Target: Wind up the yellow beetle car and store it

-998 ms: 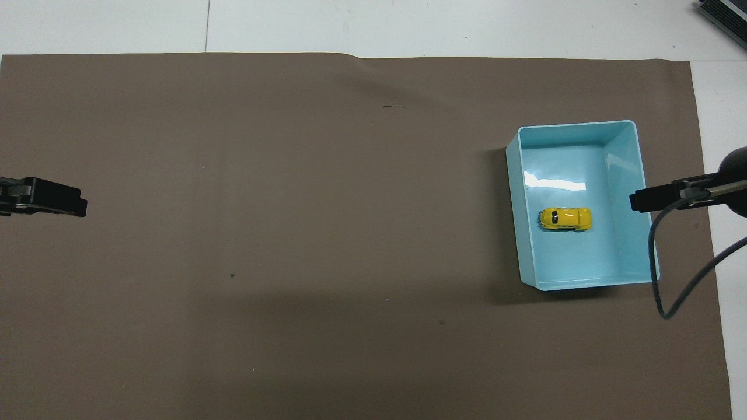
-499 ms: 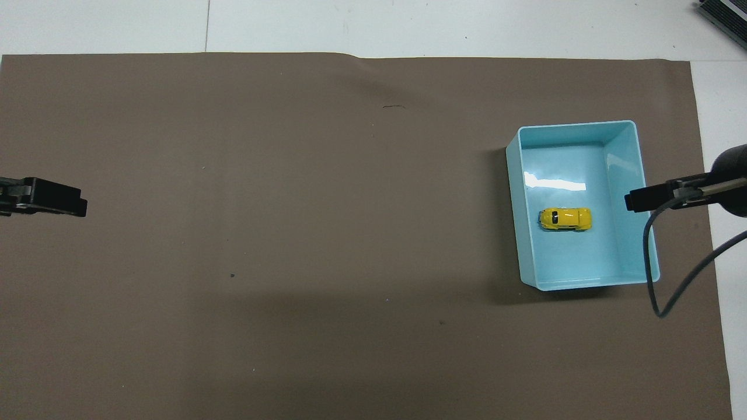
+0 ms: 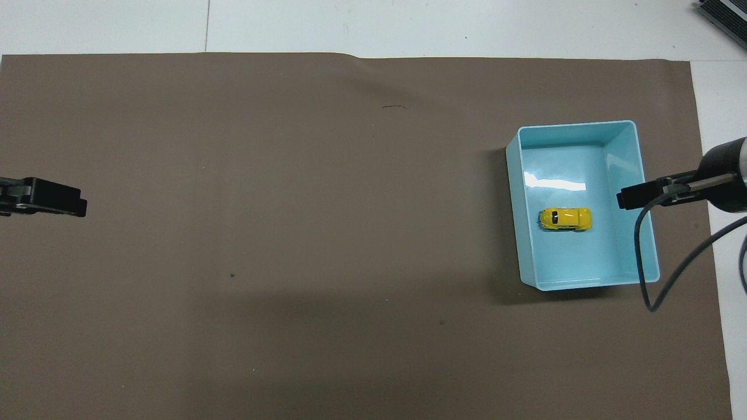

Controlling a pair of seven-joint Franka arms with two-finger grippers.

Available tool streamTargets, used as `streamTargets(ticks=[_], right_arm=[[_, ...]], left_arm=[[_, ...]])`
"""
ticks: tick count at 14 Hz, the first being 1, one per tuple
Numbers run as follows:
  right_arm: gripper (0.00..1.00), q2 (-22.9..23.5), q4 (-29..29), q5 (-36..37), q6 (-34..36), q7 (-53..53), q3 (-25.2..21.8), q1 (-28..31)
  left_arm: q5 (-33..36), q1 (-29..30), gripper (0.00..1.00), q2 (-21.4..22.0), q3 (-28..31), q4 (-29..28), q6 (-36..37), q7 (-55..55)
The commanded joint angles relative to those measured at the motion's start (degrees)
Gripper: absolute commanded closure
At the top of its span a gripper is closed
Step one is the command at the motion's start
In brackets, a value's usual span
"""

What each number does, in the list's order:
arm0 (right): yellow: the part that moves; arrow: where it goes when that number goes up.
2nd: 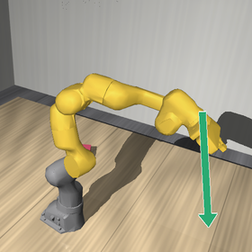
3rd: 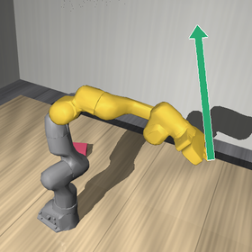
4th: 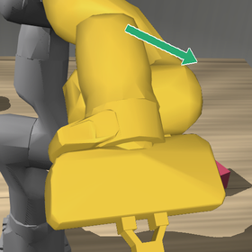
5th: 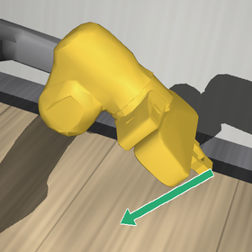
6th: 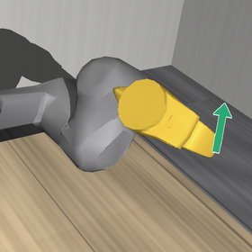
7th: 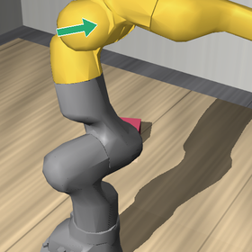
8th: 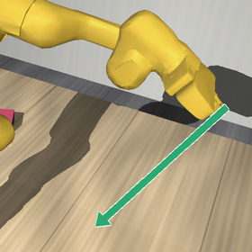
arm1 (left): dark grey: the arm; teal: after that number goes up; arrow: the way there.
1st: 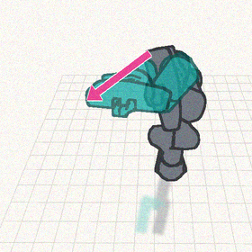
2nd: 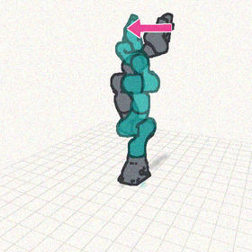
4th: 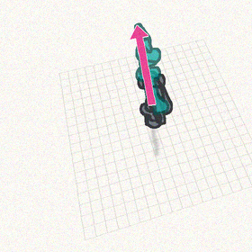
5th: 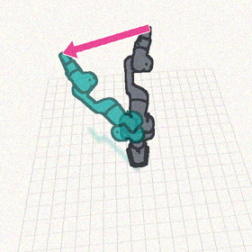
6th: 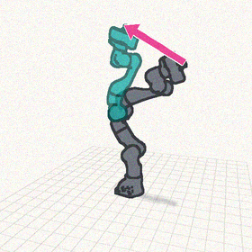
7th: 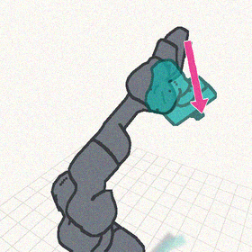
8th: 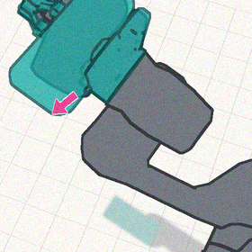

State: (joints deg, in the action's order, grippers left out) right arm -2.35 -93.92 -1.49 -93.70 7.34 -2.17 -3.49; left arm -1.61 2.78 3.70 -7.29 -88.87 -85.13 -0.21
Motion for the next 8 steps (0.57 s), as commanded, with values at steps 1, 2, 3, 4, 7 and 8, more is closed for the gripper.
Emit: streamTargets(ticks=[1, 2, 3, 4, 7, 8], right_arm=[[0.0, 0.5, 2.3, -0.4, 1.4, -1.1, -1.1, -0.9], [0.0, 0.5, 2.3, -0.2, 1.5, -1.1, -1.2, -0.9], [0.0, 0.5, 2.3, 0.1, 1.5, -1.1, -1.1, -1.0], [0.0, 0.4, 2.3, 0.0, 1.6, -1.2, -1.1, -1.1], [0.0, 0.2, 2.3, 0.5, 1.9, -1.7, -1.1, -1.1], [0.0, 0.2, 2.5, 0.7, 2.5, -2.0, -1.1, -1.1]], left_arm=[[-0.8, 1.2, 0.0, 0.7, -0.4, -0.4, 0.7, 0.9], [-0.8, 1.2, 0.0, 0.7, -0.4, -0.4, 0.7, 0.9], [-0.8, 1.2, 0.0, 0.7, -0.4, -0.4, 0.7, 0.9], [-0.8, 1.2, 0.0, 0.7, -0.4, -0.4, 0.7, 0.9], [-0.8, 1.2, 0.0, 0.8, -0.4, -0.4, 0.7, 0.9], [-0.8, 1.2, 0.0, 0.7, -0.4, -0.4, 0.8, 0.9]])
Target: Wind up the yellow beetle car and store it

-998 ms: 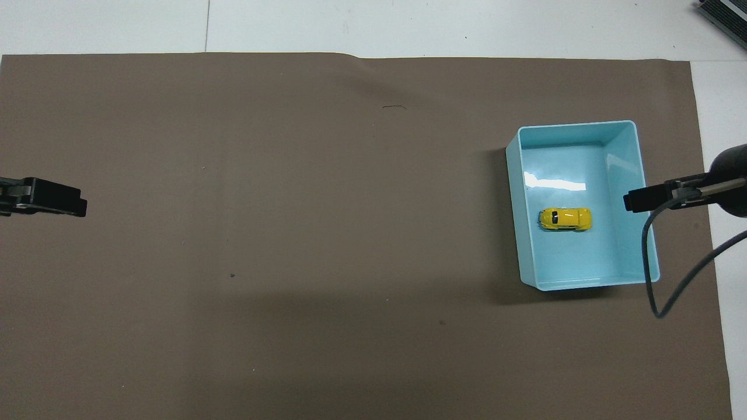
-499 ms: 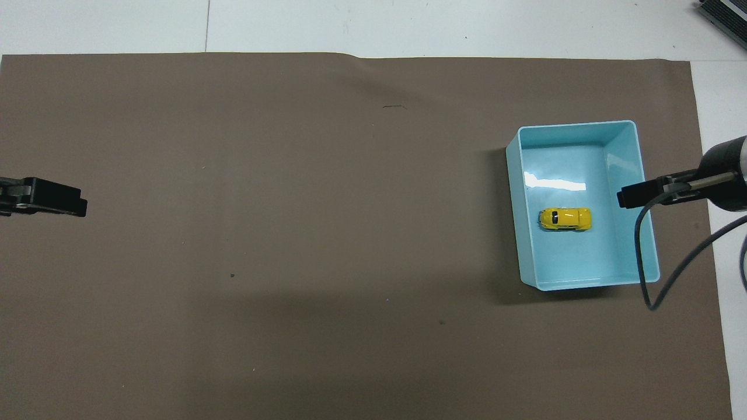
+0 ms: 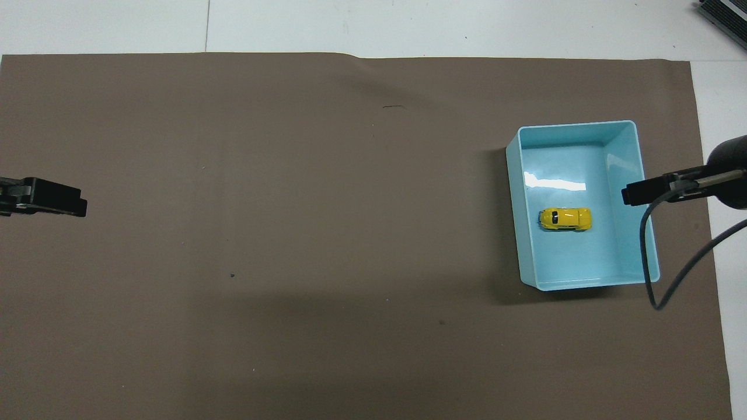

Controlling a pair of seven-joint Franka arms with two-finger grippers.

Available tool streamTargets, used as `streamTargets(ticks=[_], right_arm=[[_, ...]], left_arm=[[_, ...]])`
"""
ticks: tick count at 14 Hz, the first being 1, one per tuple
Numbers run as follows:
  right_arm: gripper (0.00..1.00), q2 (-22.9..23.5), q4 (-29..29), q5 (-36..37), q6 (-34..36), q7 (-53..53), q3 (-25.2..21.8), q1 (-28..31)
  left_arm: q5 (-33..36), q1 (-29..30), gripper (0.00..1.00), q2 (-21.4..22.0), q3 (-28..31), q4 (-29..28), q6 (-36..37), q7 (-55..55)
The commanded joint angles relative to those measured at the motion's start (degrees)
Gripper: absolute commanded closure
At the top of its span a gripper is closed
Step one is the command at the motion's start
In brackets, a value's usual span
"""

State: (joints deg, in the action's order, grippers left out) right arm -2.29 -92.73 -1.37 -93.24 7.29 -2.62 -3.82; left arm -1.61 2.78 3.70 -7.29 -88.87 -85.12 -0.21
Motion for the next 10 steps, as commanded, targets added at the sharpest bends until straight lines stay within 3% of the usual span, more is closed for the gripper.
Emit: streamTargets(ticks=[1, 10], right_arm=[[0.0, 0.3, 2.2, 0.8, 2.3, -2.1, -0.6, -0.7], [0.0, 0.2, 2.3, 1.4, 2.0, -3.5, 0.1, -0.6]], left_arm=[[-0.8, 1.2, 0.0, 0.8, -0.4, -0.4, 0.7, 0.9], [-0.8, 1.2, 0.0, 0.7, -0.4, -0.4, 0.7, 0.9]])
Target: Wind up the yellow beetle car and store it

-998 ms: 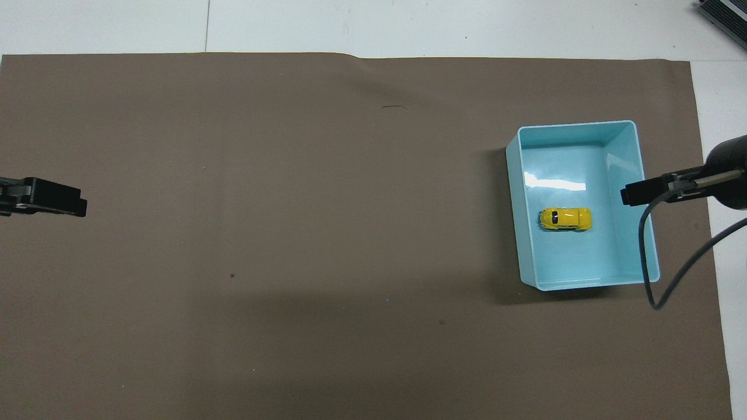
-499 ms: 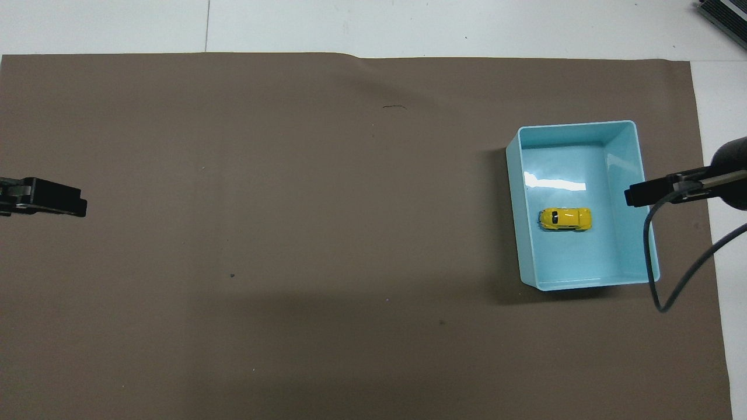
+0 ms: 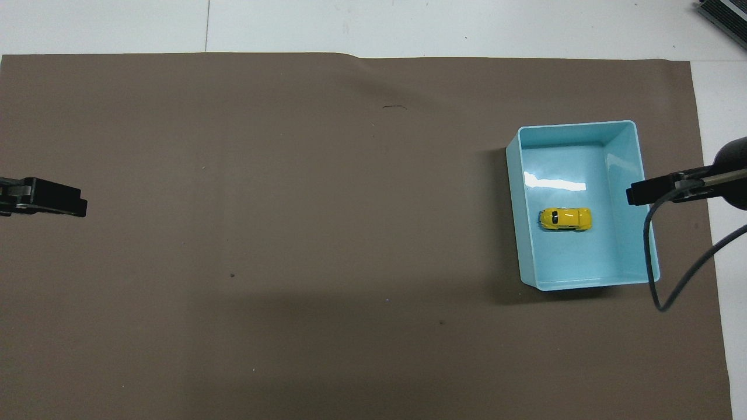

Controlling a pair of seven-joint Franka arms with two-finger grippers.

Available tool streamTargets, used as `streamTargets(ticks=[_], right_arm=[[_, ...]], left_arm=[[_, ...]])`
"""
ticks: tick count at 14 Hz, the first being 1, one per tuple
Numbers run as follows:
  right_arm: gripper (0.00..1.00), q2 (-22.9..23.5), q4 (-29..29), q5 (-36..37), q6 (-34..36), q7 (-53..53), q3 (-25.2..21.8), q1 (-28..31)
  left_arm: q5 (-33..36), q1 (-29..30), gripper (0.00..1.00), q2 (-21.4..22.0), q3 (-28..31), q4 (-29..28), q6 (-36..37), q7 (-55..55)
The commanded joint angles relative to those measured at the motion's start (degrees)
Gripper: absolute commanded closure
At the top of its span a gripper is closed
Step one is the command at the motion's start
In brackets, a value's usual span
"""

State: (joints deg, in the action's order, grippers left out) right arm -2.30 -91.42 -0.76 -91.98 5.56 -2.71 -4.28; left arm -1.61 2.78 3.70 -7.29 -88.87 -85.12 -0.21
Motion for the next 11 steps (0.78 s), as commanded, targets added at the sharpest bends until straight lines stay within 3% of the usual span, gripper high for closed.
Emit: streamTargets(ticks=[1, 11], right_arm=[[0.0, 0.2, 0.9, 0.1, 0.8, -1.7, 0.0, 0.1], [0.0, 0.2, 0.9, 0.1, 0.4, -1.8, -1.0, 0.7]], left_arm=[[-0.8, 1.2, 0.0, 0.7, -0.4, -0.4, 0.7, 0.9], [-0.8, 1.2, 0.0, 0.7, -0.4, -0.4, 0.7, 0.9]])
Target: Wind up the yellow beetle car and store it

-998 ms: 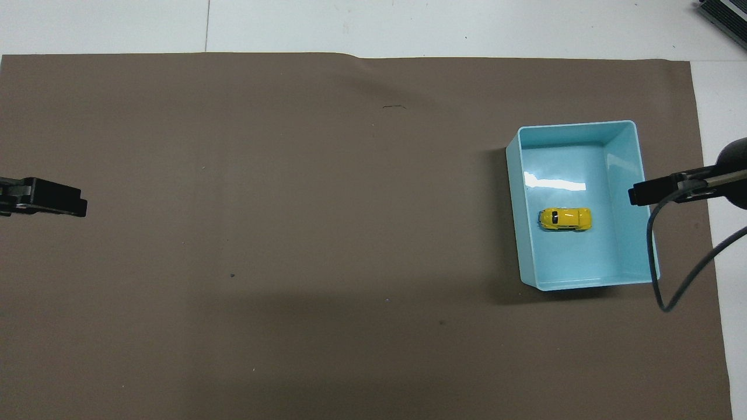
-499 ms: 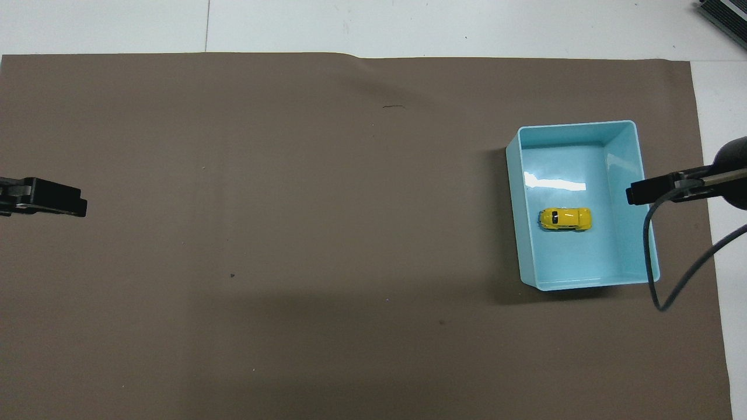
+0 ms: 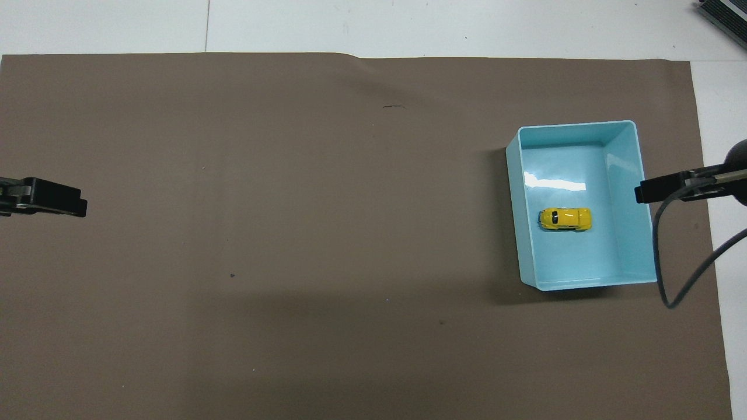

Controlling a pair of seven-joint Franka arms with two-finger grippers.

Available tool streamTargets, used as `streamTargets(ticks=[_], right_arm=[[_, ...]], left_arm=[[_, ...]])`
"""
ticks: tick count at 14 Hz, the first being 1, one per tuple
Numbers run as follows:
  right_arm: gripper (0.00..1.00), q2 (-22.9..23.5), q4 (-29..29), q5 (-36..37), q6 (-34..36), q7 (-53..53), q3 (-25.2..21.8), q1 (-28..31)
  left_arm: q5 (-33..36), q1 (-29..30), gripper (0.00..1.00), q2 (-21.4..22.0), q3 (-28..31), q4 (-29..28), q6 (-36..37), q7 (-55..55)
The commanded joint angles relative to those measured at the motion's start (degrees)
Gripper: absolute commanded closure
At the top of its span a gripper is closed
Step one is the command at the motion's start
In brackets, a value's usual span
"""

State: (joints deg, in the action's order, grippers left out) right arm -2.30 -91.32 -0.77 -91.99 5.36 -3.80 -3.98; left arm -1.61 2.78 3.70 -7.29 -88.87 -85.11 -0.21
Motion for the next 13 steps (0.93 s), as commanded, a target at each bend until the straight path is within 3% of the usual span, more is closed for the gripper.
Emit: streamTargets(ticks=[1, 13], right_arm=[[0.0, 0.2, 0.8, 0.0, 0.4, -1.7, 0.1, 0.3], [0.0, 0.2, 0.8, 0.6, 0.4, -1.7, -0.1, 0.5]], left_arm=[[-0.8, 1.2, 0.0, 0.7, -0.4, -0.4, 0.7, 0.9], [-0.8, 1.2, 0.0, 0.7, -0.4, -0.4, 0.7, 0.9]])
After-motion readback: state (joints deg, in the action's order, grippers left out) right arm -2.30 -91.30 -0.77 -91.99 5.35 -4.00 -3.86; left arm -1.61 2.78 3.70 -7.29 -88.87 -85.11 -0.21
